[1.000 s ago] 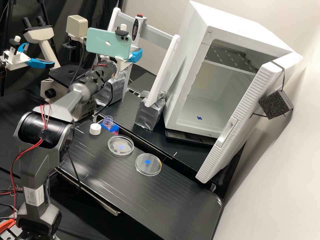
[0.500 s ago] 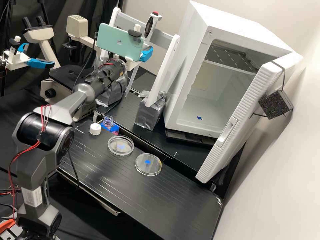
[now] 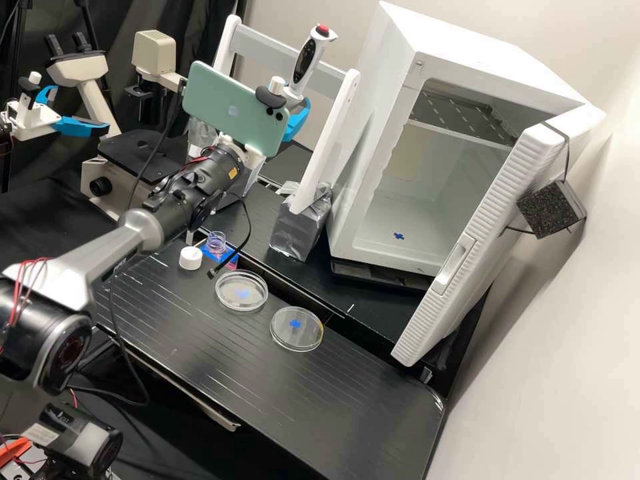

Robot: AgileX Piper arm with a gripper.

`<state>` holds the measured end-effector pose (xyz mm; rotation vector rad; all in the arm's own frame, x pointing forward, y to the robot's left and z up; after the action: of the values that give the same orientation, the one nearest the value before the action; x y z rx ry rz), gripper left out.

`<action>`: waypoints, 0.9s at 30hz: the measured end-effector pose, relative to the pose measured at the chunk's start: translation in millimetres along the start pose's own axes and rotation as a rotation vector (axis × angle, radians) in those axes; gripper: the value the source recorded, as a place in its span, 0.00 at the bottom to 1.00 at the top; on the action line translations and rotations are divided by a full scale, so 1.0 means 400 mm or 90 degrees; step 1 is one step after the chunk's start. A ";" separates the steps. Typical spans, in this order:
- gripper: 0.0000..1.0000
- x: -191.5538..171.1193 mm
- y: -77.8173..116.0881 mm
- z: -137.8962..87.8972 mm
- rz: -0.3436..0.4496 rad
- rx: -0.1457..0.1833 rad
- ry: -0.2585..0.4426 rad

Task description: Use the pipette

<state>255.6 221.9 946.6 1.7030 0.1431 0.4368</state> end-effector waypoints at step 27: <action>0.00 -0.100 -0.193 0.078 -0.009 -0.080 -0.027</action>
<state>241.6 193.7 859.8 1.5851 0.0950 0.3904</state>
